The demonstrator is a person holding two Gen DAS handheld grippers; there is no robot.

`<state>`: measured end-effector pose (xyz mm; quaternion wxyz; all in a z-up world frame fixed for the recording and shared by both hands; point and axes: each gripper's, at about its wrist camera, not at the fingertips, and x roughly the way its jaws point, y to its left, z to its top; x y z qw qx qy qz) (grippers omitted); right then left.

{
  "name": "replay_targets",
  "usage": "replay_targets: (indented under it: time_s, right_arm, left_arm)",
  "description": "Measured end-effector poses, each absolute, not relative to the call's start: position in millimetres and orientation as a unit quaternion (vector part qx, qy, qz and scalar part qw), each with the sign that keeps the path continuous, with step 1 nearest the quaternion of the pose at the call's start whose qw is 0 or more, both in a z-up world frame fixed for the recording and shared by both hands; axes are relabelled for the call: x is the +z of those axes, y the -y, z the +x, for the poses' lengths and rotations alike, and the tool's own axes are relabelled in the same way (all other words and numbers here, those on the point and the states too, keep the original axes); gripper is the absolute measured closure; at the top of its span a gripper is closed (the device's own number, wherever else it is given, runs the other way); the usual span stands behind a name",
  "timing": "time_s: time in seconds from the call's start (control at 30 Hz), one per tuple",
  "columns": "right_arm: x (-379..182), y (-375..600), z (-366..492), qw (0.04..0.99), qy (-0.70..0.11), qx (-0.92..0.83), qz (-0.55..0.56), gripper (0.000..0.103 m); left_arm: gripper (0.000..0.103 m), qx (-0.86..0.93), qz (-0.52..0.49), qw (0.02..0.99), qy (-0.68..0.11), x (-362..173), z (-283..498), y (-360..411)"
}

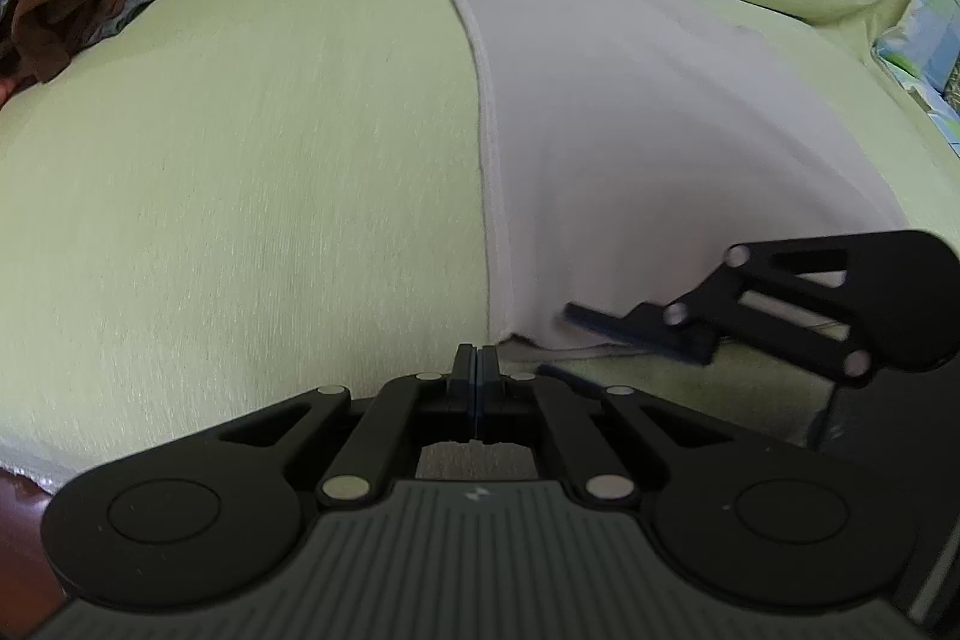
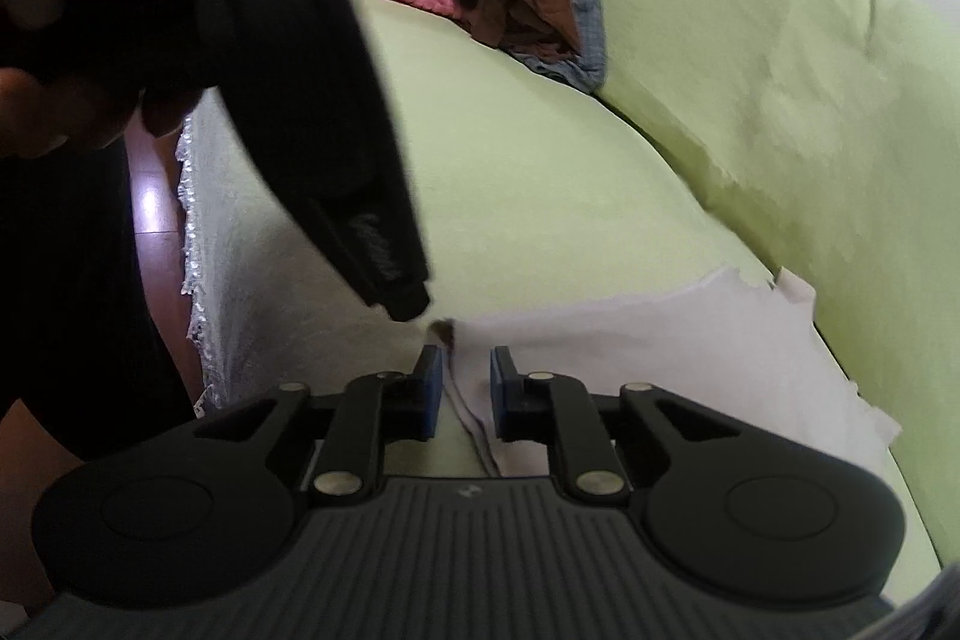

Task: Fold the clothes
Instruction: 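Grasp the hem corner with the left tool while the right tool grasps the hem beside it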

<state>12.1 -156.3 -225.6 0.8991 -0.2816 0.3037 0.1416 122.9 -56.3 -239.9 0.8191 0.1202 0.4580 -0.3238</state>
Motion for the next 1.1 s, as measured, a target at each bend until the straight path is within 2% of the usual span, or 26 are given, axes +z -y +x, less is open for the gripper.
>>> replay_targets:
  time_s: [0.13,0.17,0.2,0.77,1.0,1.03,1.1]
  right_arm:
    - [-230,155,20,0.899,-0.310,0.135,-0.279,0.091]
    - [-231,156,22,0.900,-0.311,0.134,-0.274,0.094]
    - [-232,157,24,0.901,-0.312,0.132,-0.270,0.103]
    - [-217,172,23,0.913,-0.308,0.143,-0.225,0.103]
    - [-210,184,23,0.922,-0.304,0.132,-0.201,0.103]
    - [-208,186,23,0.923,-0.303,0.132,-0.198,0.103]
    - [-206,191,24,0.924,-0.301,0.134,-0.192,0.103]
  left_arm:
    - [0.103,-0.328,0.125,0.816,-0.460,-241,123,59]
    - [0.103,-0.328,0.125,0.816,-0.460,-241,123,58]
    - [0.103,-0.334,0.125,0.812,-0.462,-241,122,58]
    - [0.103,-0.345,0.159,0.814,-0.439,-249,120,76]
    - [0.103,-0.382,0.104,0.813,-0.427,-248,127,69]
    - [0.101,-0.387,0.096,0.813,-0.426,-248,128,68]
    - [0.088,-0.383,0.094,0.817,-0.421,-246,127,64]
